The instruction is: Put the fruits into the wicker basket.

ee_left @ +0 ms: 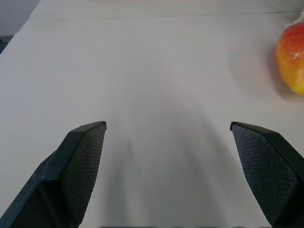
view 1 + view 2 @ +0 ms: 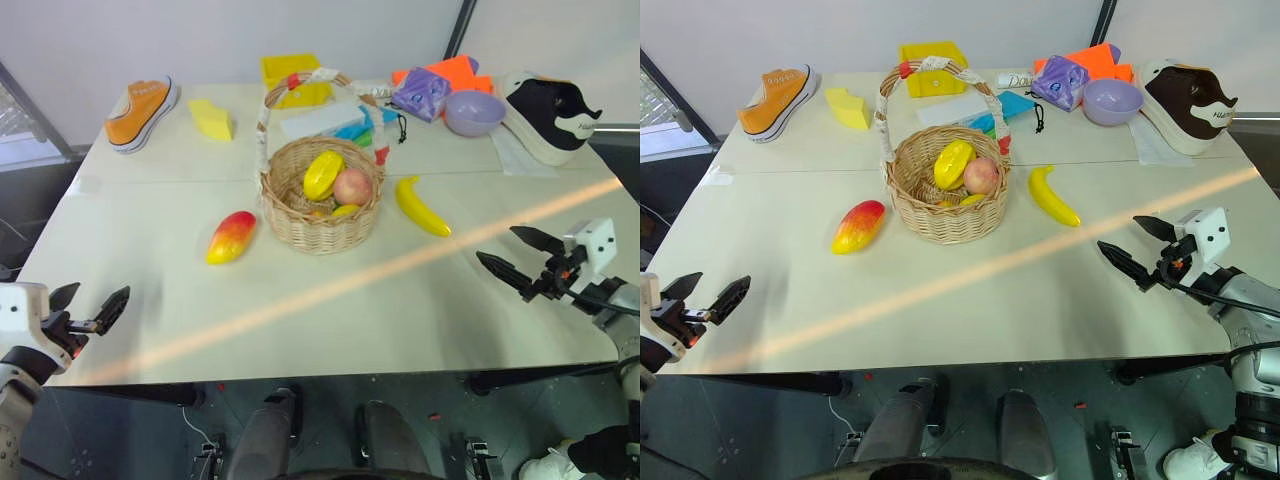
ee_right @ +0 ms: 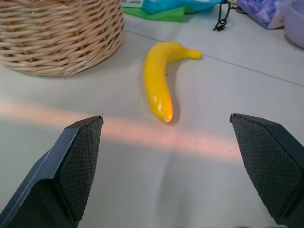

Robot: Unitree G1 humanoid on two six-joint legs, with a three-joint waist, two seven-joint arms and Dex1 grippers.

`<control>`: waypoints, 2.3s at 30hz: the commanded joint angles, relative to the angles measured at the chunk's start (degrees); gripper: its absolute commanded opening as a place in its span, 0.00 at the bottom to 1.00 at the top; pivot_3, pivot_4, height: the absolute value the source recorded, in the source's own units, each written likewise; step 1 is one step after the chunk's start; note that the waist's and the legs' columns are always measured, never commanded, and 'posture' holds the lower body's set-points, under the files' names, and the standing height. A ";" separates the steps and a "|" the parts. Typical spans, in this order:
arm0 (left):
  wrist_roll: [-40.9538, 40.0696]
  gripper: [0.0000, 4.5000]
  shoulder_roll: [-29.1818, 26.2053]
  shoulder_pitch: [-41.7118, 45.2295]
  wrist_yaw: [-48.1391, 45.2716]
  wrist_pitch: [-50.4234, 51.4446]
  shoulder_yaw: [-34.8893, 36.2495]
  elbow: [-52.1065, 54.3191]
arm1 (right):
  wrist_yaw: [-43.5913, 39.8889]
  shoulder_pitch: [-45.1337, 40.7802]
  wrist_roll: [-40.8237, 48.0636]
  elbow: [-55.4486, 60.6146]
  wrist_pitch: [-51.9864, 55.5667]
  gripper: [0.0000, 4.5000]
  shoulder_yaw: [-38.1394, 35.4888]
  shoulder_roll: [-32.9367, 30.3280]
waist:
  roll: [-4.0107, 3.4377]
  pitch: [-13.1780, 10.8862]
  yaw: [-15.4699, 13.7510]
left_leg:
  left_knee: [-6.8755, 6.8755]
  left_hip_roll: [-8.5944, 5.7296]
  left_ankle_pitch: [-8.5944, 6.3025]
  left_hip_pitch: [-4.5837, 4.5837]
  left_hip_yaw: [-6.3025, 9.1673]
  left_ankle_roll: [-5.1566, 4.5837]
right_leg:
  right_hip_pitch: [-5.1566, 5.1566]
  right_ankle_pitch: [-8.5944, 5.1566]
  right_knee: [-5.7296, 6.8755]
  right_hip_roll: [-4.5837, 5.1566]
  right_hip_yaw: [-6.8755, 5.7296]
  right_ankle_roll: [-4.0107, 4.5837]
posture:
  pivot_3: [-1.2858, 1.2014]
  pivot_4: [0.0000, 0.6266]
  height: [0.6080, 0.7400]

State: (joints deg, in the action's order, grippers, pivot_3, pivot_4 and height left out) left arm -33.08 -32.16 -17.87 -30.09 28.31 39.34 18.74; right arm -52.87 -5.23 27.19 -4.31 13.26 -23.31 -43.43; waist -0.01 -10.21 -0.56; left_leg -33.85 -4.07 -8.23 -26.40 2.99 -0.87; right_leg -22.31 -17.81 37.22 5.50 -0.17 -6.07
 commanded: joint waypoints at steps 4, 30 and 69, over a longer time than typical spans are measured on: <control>-0.39 1.00 -0.01 -0.21 1.20 -0.59 1.37 1.93 | -0.71 -1.56 -0.30 -1.45 -2.19 0.99 -0.01 -0.36 | 0.00 0.00 -0.06 | 0.00 0.00 0.00 0.00 0.00 0.00 | 0.00 0.00 0.00 0.00 0.00 0.00 | 0.52 0.24 1.00; 11.44 1.00 -2.42 41.75 12.48 22.57 -37.32 -2.47 | 2.49 -7.48 3.79 39.10 10.22 0.99 24.40 5.31 | 0.19 0.02 -0.25 | -0.16 -0.10 0.02 -0.01 0.09 0.00 | 0.01 0.09 0.12 -0.08 -0.05 -0.12 | 0.52 0.24 1.00; 11.47 0.53 8.72 63.75 8.48 21.96 -45.19 -7.40 | 5.14 -9.56 0.48 26.14 7.61 1.00 18.98 5.61 | 0.33 0.04 -1.67 | -0.33 -0.19 0.16 -0.02 0.04 -0.21 | 0.26 0.56 0.17 -0.10 -0.01 -0.66 | 0.52 0.24 1.00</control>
State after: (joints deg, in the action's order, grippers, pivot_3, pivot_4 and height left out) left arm -24.68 -23.69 43.97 -23.53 51.88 -4.71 14.33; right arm -48.56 -14.47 27.24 21.20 21.56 -2.18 -38.11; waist 0.32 -10.17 -2.24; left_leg -34.17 -4.24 -8.06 -26.42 3.04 -1.08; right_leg -22.07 -17.24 37.42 5.37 -0.18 -6.75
